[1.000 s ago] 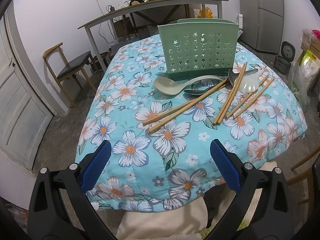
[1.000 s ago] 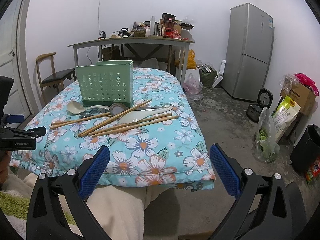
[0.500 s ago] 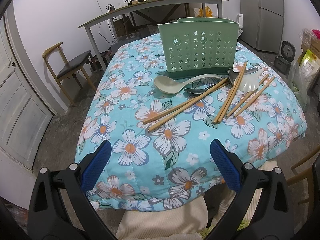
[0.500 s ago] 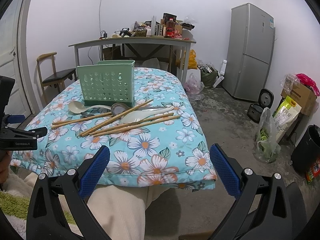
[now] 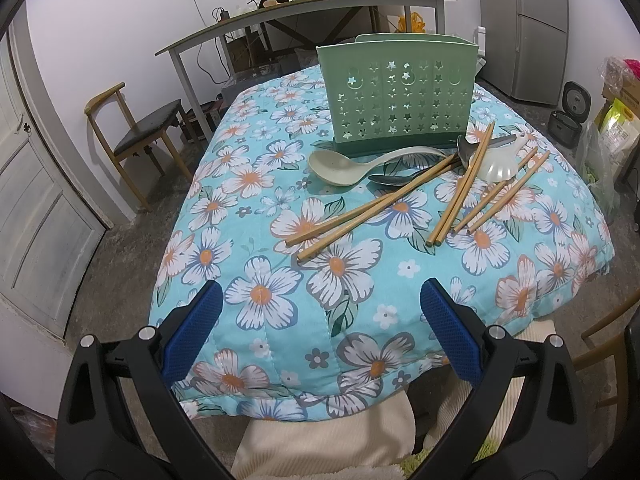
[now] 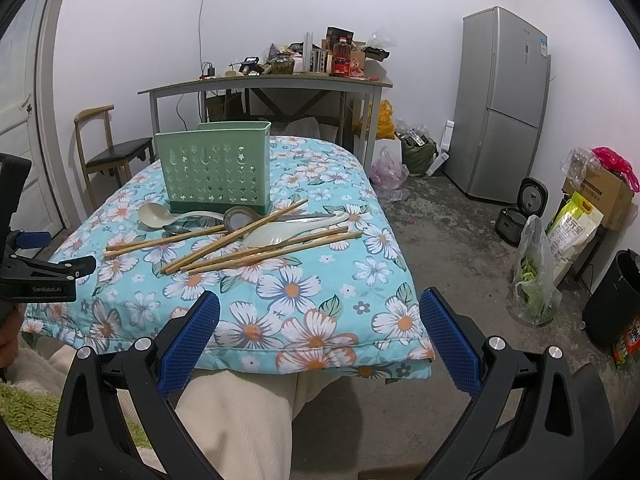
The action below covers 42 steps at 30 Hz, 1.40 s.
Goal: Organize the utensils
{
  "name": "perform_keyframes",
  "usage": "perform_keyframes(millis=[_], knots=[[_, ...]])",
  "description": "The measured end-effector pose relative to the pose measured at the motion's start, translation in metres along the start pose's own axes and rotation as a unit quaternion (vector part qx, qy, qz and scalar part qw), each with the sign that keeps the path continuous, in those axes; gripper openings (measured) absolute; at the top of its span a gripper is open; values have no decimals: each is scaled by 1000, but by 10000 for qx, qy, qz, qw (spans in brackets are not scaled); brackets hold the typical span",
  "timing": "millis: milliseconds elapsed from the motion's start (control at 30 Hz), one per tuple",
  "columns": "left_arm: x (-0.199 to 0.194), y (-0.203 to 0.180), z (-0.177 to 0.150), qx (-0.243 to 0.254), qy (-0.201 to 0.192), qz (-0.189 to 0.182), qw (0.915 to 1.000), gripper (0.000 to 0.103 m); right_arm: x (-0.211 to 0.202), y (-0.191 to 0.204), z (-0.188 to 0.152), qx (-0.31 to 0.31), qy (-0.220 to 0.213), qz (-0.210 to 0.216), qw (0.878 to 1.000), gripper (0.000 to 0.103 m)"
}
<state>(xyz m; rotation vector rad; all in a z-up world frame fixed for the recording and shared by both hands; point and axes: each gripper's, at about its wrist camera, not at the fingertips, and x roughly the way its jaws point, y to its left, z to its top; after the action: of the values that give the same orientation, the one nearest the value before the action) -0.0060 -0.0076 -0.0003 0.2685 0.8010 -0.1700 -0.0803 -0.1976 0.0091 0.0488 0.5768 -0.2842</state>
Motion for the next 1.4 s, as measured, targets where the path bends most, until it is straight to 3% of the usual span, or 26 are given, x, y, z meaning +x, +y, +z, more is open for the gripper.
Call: perform_keyframes(millis=[400, 733, 933, 1167, 1267, 1400], knots=[[1, 1, 0, -8, 19, -8, 10000, 96, 0, 2, 1, 15, 0, 18, 10000, 98], [26, 13, -2, -82, 201, -190, 9996, 96, 20, 15, 14, 183, 169, 270, 9993, 98], [61, 17, 7, 339, 242, -300, 9987, 96, 69, 49, 29, 10, 747, 379, 9965, 98], [103, 16, 4, 873, 290, -808, 9925, 96, 135, 93, 38, -99, 1574, 561, 9859, 98], [110, 22, 8, 922, 194, -1045, 9901, 96, 160, 106, 36, -25, 1899, 578, 9801, 98], [122, 32, 11, 760, 365, -1444, 9859, 96, 183, 119, 27, -143, 2292, 376, 9725, 98]])
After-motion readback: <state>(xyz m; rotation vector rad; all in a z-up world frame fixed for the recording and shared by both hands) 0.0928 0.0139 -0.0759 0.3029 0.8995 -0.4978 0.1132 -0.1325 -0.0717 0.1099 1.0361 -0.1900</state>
